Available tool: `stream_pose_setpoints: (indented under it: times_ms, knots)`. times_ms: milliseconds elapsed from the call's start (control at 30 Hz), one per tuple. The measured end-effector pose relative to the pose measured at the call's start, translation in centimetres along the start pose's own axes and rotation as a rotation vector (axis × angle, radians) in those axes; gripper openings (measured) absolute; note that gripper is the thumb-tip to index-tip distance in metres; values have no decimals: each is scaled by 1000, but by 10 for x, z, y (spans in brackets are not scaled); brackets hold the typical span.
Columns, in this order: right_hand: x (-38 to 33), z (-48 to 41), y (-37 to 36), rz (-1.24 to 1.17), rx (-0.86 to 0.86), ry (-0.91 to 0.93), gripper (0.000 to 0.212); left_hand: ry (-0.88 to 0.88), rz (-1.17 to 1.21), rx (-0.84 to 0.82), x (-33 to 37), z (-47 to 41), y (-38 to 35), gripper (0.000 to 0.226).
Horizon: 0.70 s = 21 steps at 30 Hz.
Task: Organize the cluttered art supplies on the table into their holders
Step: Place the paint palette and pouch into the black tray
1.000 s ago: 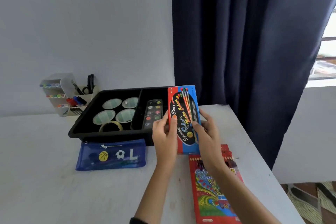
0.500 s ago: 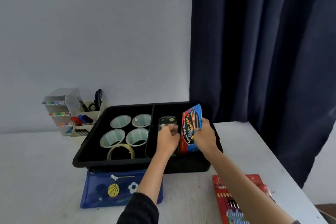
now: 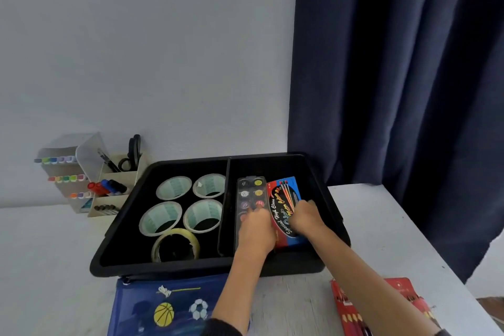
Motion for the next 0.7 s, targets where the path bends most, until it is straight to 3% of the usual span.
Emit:
stream_pose_setpoints:
  times_ms: [100, 200, 333, 500, 600, 700]
  knots:
    - [3, -6, -12, 78, -115, -36, 51, -18, -104, -51, 1, -1, -4, 32]
    - [6, -7, -25, 245, -184, -79, 73, -30, -211, -128, 6, 2, -4, 43]
    - [1, -3, -22, 382, -86, -26, 70, -16, -191, -125, 8, 7, 0, 41]
    - [-9, 8, 4, 125, 158, 80, 39, -115, 113, 358, 25, 30, 45, 20]
    - [-21, 28, 32, -57, 469, 309, 23, -291, 277, 573, 32, 56, 64, 19]
    - [-39, 63, 38, -206, 603, 576, 20, -337, 348, 674, 20, 86, 72, 29]
Point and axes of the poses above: each hand's wrist, its own z-axis away from the middle knuckle, its own y-axis out of the back of the hand, x = y × z, the point moved 6 cm from there along -z, towards the middle knuckle, and after that the axes turned 1 degree about -x, right-handed, at the moved point
